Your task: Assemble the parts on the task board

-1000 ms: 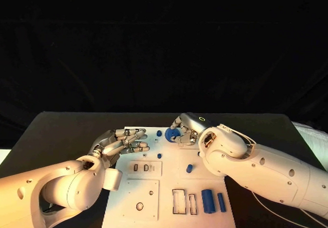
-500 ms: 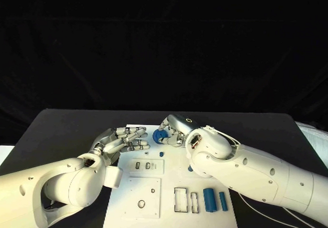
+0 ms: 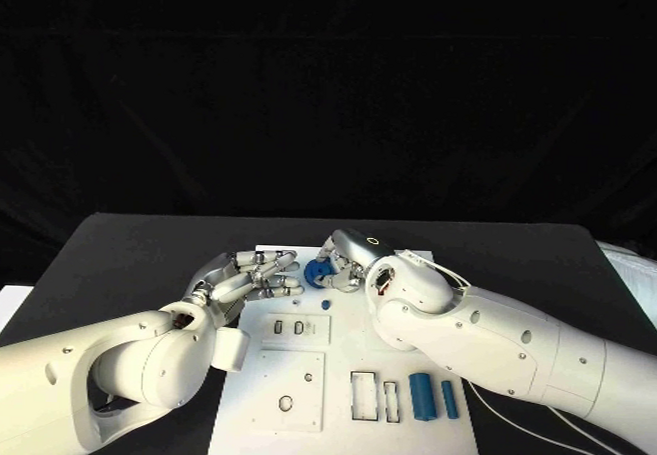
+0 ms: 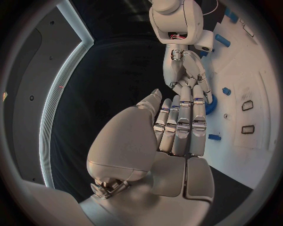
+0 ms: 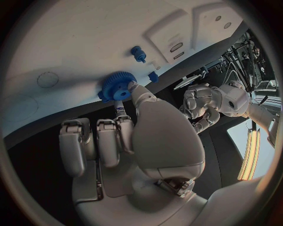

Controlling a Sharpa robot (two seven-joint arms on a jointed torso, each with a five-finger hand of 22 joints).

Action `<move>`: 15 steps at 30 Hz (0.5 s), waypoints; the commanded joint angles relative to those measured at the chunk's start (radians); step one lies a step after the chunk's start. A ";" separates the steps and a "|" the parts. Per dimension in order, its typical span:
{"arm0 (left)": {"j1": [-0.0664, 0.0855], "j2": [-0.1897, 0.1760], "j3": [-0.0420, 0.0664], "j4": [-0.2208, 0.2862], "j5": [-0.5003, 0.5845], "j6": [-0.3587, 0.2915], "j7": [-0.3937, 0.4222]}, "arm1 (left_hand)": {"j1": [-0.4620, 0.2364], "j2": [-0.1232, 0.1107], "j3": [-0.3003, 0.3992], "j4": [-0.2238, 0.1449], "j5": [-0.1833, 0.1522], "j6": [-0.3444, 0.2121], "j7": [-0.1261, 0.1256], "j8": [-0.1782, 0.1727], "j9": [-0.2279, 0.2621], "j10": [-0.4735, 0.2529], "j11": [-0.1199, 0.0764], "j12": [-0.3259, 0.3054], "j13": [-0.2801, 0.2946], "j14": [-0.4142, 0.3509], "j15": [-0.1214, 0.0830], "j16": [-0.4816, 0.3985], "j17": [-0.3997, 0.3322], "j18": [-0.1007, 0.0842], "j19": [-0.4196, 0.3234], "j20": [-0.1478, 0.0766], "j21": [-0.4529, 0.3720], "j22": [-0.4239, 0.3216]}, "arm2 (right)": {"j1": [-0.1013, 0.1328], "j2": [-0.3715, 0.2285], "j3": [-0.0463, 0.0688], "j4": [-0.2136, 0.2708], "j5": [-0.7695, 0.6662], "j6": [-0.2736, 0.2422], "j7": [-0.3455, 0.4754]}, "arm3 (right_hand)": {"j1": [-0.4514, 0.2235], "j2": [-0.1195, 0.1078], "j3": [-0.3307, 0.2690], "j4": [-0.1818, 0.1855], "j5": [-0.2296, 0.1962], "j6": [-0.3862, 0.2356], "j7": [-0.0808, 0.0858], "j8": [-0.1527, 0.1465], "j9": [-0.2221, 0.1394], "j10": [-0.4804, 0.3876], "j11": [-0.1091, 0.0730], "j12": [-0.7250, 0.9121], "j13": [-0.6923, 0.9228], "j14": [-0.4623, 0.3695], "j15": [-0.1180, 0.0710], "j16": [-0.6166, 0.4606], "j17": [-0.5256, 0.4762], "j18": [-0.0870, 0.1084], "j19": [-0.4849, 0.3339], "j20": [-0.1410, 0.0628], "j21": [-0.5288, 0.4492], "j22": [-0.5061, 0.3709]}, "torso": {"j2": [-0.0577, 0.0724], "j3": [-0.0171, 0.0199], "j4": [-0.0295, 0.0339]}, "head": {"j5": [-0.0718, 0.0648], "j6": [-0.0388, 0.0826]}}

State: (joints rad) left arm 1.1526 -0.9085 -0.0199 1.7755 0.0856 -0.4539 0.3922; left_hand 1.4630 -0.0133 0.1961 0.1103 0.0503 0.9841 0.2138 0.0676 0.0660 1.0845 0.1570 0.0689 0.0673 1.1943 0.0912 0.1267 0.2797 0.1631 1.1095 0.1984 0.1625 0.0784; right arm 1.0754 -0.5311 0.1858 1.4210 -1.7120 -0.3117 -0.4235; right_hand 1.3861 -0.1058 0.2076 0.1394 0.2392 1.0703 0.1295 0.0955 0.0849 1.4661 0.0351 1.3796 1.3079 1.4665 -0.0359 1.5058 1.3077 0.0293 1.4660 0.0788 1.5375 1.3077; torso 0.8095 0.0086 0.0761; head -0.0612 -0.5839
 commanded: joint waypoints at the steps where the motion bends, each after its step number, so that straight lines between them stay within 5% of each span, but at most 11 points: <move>1: 0.001 0.002 0.001 0.002 0.002 0.020 0.004 | -0.001 -0.010 0.006 0.002 0.005 -0.005 0.001 -0.004 -0.001 -0.008 -0.001 -0.005 -0.002 -0.002 0.005 -0.006 0.002 0.016 0.006 -0.002 -0.006 -0.002 | 0.001 0.002 -0.002 -0.008 0.014 -0.002 -0.015 | -0.023 -0.012 -0.007 0.005 -0.017 -0.035 0.006 -0.021 0.004 -0.003 0.011 -0.027 0.077 0.069 0.011 -0.007 0.080 -0.003 0.024 0.004 -0.008 0.150 | 0.000 0.0003 -0.0025 | 0.002 -0.002; 8: 0.002 0.001 0.001 0.003 0.002 0.020 0.003 | -0.001 -0.010 0.006 0.002 0.005 -0.005 0.001 -0.004 -0.001 -0.008 -0.001 -0.005 -0.002 -0.002 0.005 -0.006 0.002 0.016 0.006 -0.002 -0.006 -0.002 | 0.002 0.003 -0.005 -0.015 0.051 0.014 -0.002 | -0.074 -0.045 -0.062 0.039 -0.040 -0.111 0.022 -0.035 -0.011 -0.050 0.028 -0.116 0.009 0.065 0.026 -0.016 0.063 0.003 0.005 0.021 -0.019 0.125 | 0.000 0.0004 -0.0024 | -0.001 -0.001; 15: 0.003 0.000 0.001 0.004 0.002 0.019 0.003 | -0.005 -0.011 0.010 0.001 0.005 -0.007 0.002 -0.004 -0.001 -0.010 0.000 -0.005 -0.002 -0.002 0.005 -0.008 0.003 0.015 0.006 -0.001 -0.007 -0.002 | 0.005 0.002 -0.007 -0.020 0.108 0.047 0.007 | -0.111 -0.042 -0.101 0.094 0.000 -0.106 0.021 -0.028 -0.007 -0.058 0.029 -0.138 -0.009 0.065 0.028 -0.018 0.061 0.004 0.001 0.025 -0.022 0.120 | 0.000 0.0005 -0.0021 | -0.004 -0.001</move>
State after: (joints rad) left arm 1.1535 -0.9091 -0.0199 1.7766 0.0862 -0.4537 0.3910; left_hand 1.4585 -0.0178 0.2015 0.1105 0.0503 0.9841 0.2138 0.0676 0.0661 1.0844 0.1569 0.0689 0.0672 1.1943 0.0912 0.1210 0.2815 0.1631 1.1095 0.1984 0.1586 0.0773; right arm 1.0824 -0.5296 0.1811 1.4037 -1.6477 -0.3006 -0.4223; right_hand 1.2828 -0.1485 0.1052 0.2259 0.2346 0.9589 0.1550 0.0612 0.0749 1.4104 0.0654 1.2392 1.2966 1.4629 -0.0141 1.4911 1.3075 0.0294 1.4643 0.0954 1.5202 1.3076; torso 0.8091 0.0088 0.0741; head -0.0639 -0.5854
